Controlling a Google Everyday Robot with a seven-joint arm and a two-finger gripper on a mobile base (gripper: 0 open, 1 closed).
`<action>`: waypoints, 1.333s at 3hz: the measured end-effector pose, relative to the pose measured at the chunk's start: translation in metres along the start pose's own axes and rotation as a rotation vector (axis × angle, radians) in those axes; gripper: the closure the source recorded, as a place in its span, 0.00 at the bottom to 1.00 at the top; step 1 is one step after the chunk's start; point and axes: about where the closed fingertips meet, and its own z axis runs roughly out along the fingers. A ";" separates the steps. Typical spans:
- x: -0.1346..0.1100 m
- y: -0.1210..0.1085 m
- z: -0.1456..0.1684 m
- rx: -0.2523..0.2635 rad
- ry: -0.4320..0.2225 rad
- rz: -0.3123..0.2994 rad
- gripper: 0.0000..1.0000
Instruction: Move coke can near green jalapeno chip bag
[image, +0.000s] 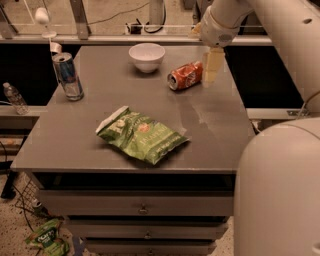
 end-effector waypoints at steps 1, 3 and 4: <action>-0.013 -0.003 0.024 -0.047 0.020 -0.035 0.00; -0.028 -0.002 0.065 -0.153 0.038 -0.064 0.31; -0.029 -0.002 0.067 -0.164 0.036 -0.061 0.54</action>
Offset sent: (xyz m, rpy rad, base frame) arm 0.0172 0.0453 -0.0472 -0.1203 0.1271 0.0890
